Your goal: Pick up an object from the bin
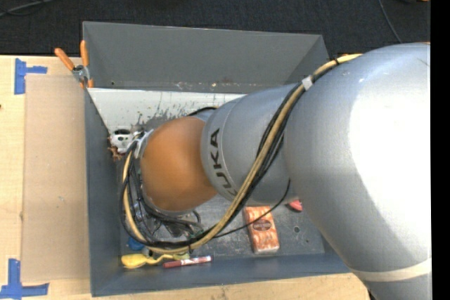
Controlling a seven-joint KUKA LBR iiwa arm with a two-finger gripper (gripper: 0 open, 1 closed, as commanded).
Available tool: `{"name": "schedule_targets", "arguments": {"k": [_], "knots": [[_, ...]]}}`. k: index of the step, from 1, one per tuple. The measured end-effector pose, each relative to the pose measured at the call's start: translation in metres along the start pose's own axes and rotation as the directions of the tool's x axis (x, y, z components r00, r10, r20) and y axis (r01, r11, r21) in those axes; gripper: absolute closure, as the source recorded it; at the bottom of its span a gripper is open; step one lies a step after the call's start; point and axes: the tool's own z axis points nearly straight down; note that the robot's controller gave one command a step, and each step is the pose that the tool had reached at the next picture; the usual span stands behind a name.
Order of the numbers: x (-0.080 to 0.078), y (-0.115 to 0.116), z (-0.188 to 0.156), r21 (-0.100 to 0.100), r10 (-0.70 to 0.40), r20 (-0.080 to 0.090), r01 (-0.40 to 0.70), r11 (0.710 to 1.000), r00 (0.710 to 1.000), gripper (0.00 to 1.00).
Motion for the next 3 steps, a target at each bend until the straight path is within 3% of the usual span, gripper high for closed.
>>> {"name": "schedule_targets", "arguments": {"k": [3], "knots": [[0.000, 0.000, -0.014, -0.002, 0.008, -0.001, -0.008, 1.000, 1.000, 1.00]]}}
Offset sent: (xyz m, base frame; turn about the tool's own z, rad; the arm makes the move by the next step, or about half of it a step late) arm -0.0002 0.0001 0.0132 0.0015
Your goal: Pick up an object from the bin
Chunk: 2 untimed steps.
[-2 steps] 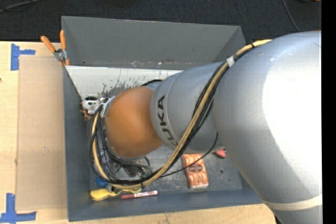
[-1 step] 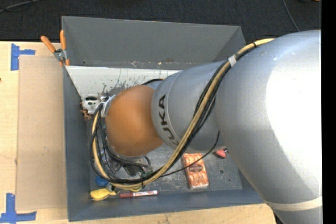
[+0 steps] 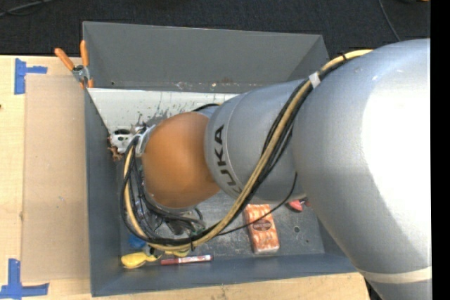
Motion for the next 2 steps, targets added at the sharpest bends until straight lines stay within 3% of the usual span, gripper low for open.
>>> {"name": "schedule_targets", "arguments": {"k": [2], "knots": [[0.001, 0.001, -0.053, -0.001, 0.006, -0.004, -0.006, 1.000, 1.000, 1.00]]}}
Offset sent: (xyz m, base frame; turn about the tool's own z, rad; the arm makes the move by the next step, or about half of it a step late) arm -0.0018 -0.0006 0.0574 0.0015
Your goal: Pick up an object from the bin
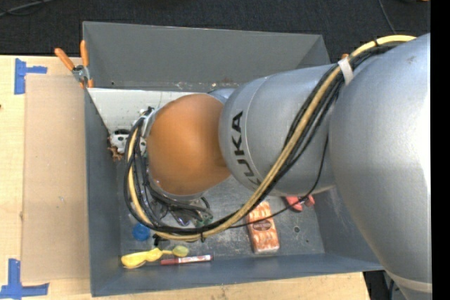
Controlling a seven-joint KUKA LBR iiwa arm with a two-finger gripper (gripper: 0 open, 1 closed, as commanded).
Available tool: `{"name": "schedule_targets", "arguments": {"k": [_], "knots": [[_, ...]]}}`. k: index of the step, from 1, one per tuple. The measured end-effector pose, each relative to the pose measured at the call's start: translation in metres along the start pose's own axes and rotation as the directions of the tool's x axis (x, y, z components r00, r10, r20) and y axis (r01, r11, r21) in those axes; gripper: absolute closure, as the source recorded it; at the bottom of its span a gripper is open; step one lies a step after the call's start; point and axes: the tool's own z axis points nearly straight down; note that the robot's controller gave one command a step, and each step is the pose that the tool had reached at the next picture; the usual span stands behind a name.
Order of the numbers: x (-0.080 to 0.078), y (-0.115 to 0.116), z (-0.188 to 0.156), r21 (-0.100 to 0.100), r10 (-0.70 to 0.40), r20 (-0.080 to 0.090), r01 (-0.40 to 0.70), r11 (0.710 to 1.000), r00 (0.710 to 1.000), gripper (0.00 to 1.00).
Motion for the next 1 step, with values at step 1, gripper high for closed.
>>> {"name": "schedule_targets", "arguments": {"k": [1], "knots": [[0.0014, 0.0007, -0.0373, -0.001, 0.002, -0.007, -0.002, 1.000, 1.000, 1.00]]}}
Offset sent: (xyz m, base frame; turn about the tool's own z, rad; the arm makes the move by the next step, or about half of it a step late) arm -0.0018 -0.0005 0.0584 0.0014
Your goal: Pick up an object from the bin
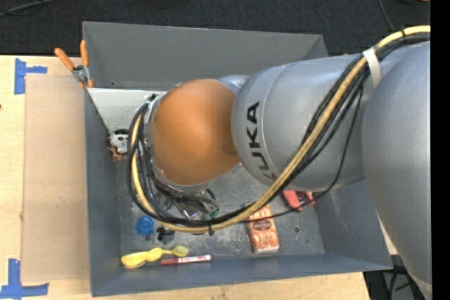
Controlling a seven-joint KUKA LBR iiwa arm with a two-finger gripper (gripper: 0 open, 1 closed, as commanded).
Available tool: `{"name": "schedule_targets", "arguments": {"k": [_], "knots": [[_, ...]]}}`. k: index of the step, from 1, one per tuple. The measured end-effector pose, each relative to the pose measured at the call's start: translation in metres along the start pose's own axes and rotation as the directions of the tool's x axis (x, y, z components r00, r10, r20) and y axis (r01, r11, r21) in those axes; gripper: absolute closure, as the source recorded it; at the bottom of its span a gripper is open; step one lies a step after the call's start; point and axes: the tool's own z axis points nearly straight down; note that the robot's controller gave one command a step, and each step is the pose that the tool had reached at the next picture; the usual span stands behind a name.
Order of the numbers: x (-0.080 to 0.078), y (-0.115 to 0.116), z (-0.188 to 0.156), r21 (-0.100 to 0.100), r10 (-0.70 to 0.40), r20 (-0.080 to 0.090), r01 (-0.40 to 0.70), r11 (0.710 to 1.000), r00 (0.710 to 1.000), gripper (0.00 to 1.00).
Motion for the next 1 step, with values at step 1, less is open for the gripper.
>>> {"name": "schedule_targets", "arguments": {"k": [1], "knots": [[-0.0020, 0.0002, -0.0293, 0.001, 0.003, 0.008, -0.003, 1.000, 1.000, 1.00]]}}
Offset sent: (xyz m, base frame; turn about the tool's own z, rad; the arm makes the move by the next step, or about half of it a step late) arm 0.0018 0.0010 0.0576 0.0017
